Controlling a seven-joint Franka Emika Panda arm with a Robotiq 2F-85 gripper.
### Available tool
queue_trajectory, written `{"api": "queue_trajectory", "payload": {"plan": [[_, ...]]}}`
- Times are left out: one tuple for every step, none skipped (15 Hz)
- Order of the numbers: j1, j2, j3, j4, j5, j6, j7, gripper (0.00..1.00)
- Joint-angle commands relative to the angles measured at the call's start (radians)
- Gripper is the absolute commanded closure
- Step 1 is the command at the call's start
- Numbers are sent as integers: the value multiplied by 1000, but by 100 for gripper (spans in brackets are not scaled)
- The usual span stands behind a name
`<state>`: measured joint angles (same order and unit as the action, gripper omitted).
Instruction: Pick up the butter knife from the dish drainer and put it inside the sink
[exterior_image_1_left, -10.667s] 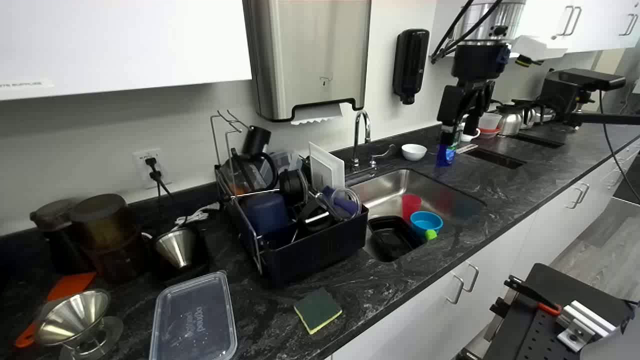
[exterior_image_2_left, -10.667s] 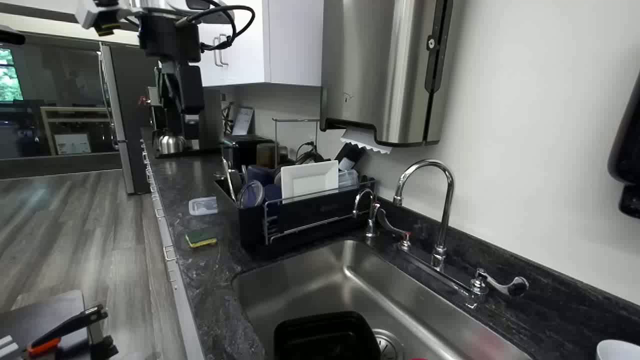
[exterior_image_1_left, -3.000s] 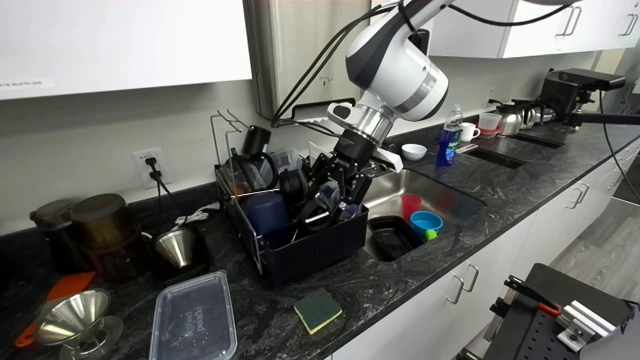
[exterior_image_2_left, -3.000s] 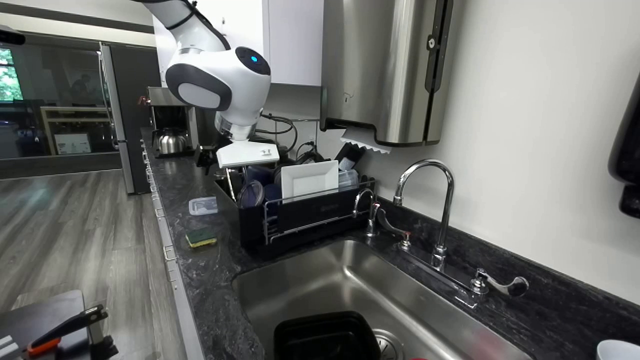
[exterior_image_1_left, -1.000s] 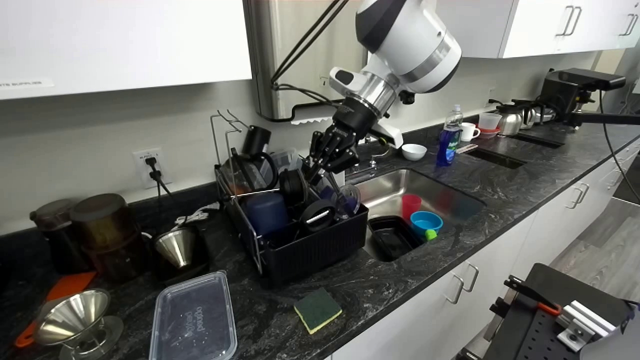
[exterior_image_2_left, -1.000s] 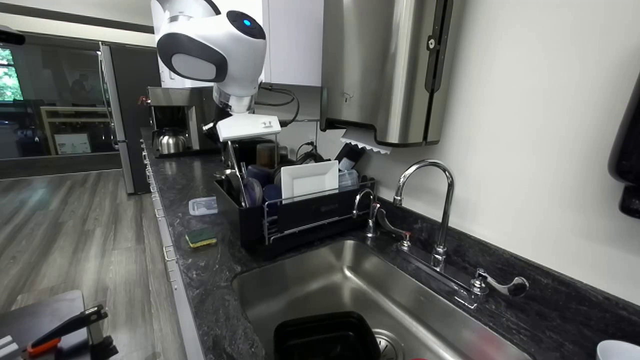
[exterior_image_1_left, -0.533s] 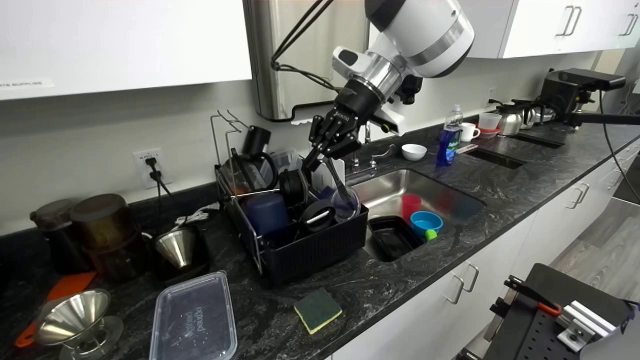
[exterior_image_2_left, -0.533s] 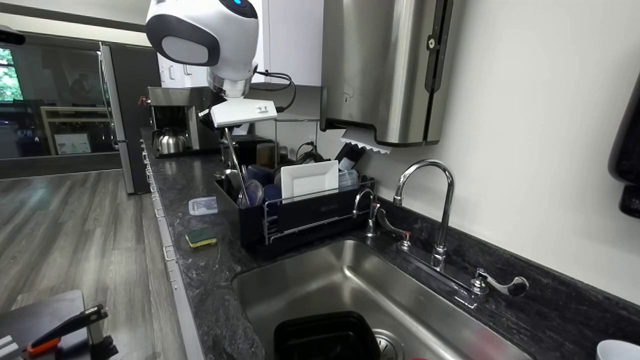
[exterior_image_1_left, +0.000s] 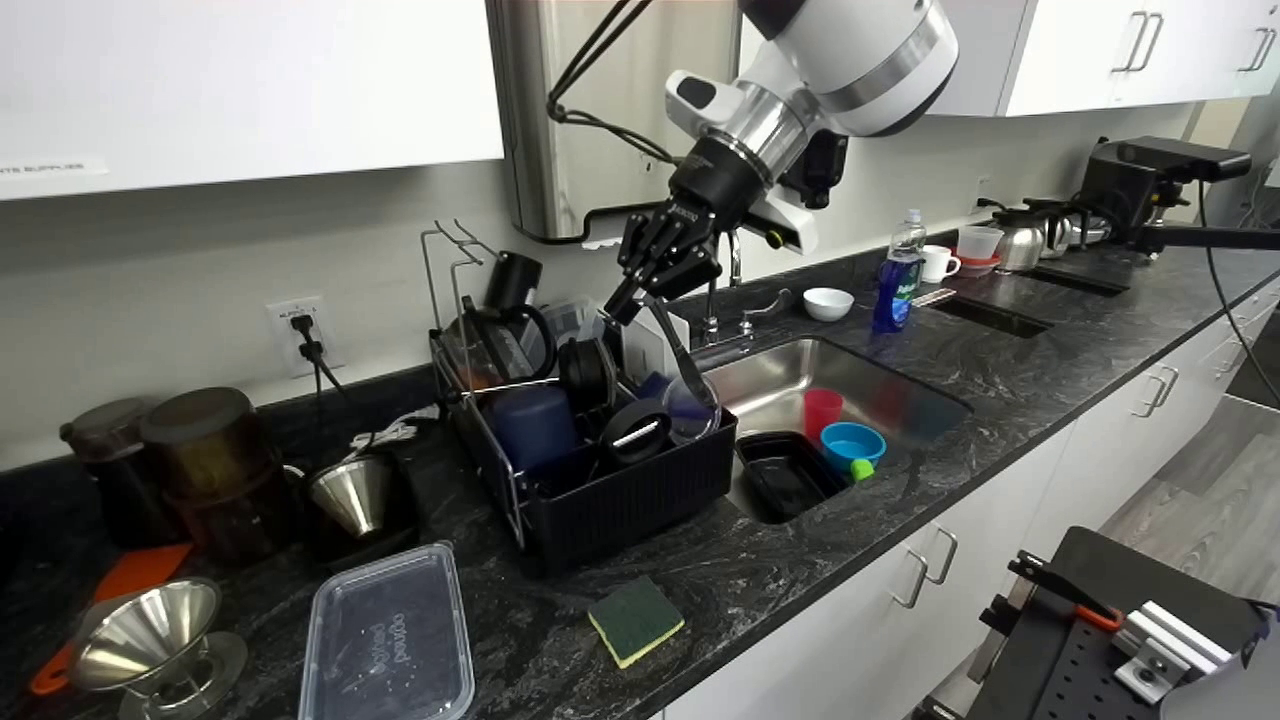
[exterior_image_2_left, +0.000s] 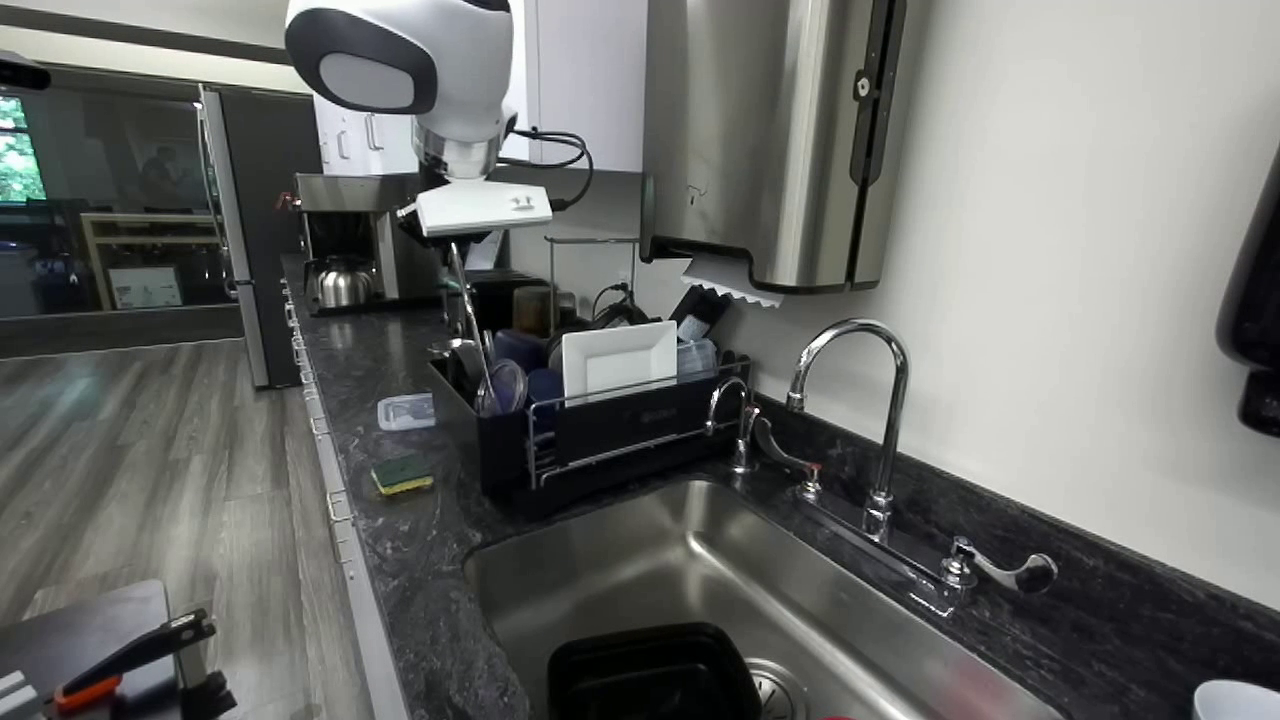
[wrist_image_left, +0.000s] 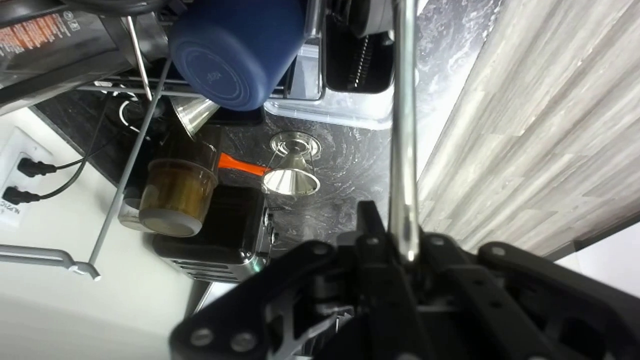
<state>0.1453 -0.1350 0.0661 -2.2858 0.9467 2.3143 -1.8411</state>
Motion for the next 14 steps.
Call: {"api": "queue_trajectory", "payload": {"plan": [[-10, -17, 9, 5, -43, 2, 44, 98], [-10, -19, 9, 6, -63, 7, 50, 98], [-13, -18, 8, 9, -89, 14, 61, 98], [-15, -16, 5, 13, -115, 18, 71, 98], [-20, -12, 0, 19, -148, 22, 88, 98], [-23, -9, -5, 24, -177, 27, 102, 98], [-28, -8, -11, 27, -206, 31, 116, 98], [-32, -8, -16, 30, -233, 34, 131, 98], [-37, -7, -21, 33, -258, 37, 143, 98], [-39, -6, -26, 35, -279, 40, 153, 98], [-42, -5, -31, 38, -302, 44, 165, 98], [-44, -4, -35, 37, -322, 51, 174, 98], [-46, -2, -39, 36, -341, 58, 183, 98], [-49, 0, -44, 35, -361, 62, 194, 98]]}}
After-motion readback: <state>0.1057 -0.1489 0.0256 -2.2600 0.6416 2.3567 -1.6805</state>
